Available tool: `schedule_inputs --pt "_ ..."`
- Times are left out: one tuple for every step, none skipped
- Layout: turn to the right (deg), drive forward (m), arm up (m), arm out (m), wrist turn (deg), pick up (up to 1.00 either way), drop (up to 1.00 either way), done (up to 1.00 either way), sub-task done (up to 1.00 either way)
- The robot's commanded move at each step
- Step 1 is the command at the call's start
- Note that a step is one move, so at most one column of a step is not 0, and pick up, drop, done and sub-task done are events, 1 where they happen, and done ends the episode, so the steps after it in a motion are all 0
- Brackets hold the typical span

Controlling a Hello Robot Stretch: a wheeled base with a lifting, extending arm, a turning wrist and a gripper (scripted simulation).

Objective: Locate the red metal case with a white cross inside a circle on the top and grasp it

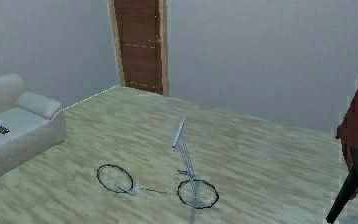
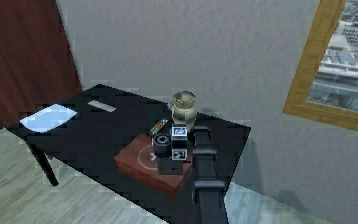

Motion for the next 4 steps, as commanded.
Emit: schedule_inputs --pt "0.0 0.0 0.0 0.0 3.0 0.0 0.0 0.0 0.0" --pt "0.0 0.0 -0.3 0.0 0.0 0.0 0.0 0.0 0.0" --pt "0.0 0.0 0.0 0.0 0.0 1.0 0.0 0.0 0.0" --pt "0.0 0.0 0.1 0.0 0.0 0.0 0.0 0.0 0.0"
